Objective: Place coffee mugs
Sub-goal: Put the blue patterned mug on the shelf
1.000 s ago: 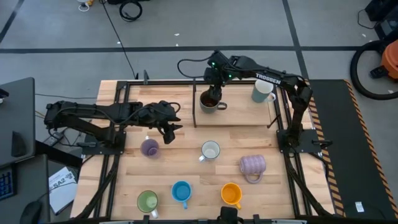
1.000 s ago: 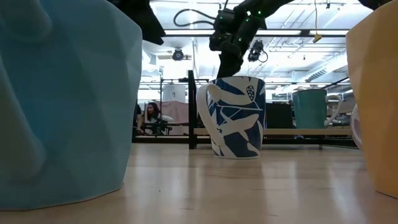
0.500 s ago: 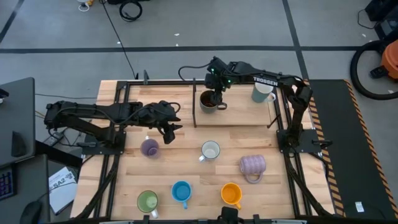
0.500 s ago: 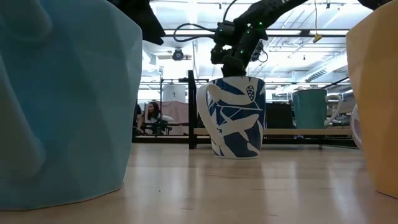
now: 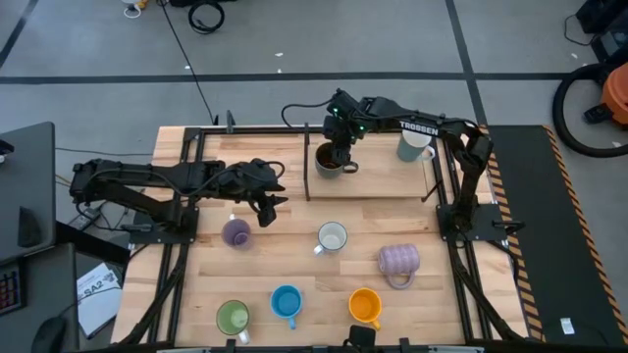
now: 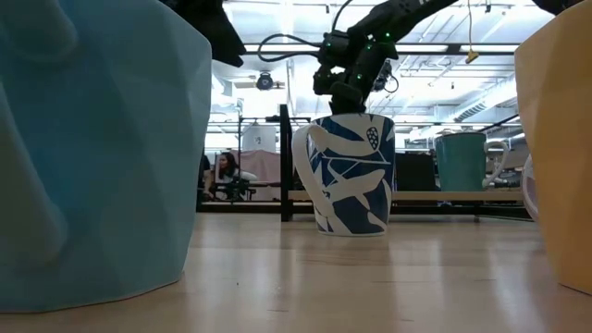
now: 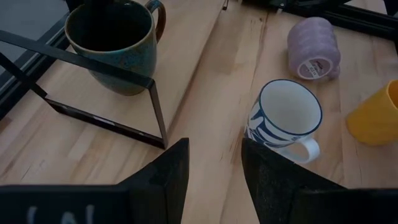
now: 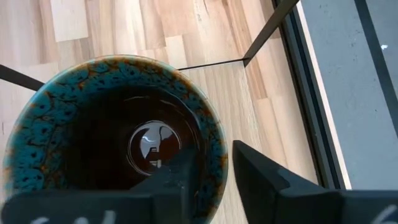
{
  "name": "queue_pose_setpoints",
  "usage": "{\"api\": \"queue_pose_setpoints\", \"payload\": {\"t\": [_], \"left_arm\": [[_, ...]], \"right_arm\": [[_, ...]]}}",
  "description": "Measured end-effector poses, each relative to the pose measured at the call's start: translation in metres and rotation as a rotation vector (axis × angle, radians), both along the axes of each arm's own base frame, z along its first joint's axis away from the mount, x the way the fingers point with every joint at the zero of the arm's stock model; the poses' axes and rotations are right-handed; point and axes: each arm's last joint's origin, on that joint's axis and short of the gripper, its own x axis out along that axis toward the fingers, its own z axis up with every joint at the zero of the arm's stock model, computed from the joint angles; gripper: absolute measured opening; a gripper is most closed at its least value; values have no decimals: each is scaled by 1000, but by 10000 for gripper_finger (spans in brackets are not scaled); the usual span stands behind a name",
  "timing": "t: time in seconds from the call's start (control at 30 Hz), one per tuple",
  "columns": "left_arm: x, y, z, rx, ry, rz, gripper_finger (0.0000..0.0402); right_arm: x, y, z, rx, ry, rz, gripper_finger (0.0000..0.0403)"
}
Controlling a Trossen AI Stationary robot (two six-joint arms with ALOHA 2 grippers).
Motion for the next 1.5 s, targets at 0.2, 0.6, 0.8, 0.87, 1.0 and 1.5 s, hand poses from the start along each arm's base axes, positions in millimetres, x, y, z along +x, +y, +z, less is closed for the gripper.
{"api": "queue_pose_setpoints", "payload": {"t": [0.2, 0.6, 0.8, 0.87, 1.0, 1.5], "left_arm": [[0, 0, 0, 0, 0, 0, 153], [0, 0, 0, 0, 0, 0, 153], [0, 0, 0, 0, 0, 0, 153], [0, 0, 0, 0, 0, 0, 153], [0, 0, 0, 0, 0, 0, 153], [0, 0, 0, 0, 0, 1, 153]], "right_arm": [[0, 0, 1, 4, -5, -2, 45], [-7, -6, 0, 51, 15, -81, 41], [-24, -17, 3, 101, 47, -154, 38], [-32, -20, 8, 109, 46, -169, 38], [-51, -27, 22, 86, 38, -209, 37], [-99, -50, 25, 147, 165, -285, 36]]}}
